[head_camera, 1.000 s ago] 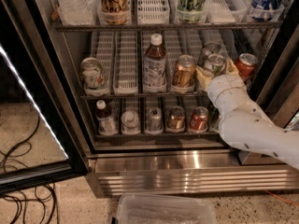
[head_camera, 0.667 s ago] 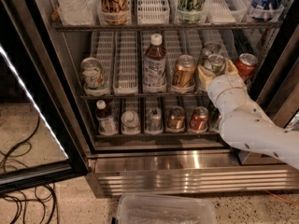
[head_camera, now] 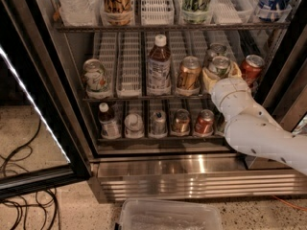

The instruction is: Pick 7up can from middle shelf of fridge

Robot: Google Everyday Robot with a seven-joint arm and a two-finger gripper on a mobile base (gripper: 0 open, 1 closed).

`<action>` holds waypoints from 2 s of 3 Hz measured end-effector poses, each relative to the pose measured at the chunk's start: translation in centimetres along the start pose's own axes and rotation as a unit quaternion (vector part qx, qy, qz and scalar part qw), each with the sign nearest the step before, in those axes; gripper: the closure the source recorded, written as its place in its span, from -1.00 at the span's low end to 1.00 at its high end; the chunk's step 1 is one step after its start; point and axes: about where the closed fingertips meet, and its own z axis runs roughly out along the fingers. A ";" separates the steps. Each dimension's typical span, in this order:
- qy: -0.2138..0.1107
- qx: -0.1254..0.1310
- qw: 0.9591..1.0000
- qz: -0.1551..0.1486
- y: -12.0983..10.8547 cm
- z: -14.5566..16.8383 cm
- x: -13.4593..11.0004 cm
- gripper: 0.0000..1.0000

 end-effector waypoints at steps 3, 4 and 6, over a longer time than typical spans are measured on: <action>-0.087 -0.037 0.993 0.071 0.2 -3.2 -6.1 1.00; -0.108 -0.060 0.989 0.084 0.7 -4.8 -8.0 1.00; -0.096 -0.111 0.985 0.091 -0.7 -7.6 -8.4 1.00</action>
Offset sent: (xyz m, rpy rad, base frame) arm -0.0309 0.0085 0.0692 0.2079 -0.1718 0.1080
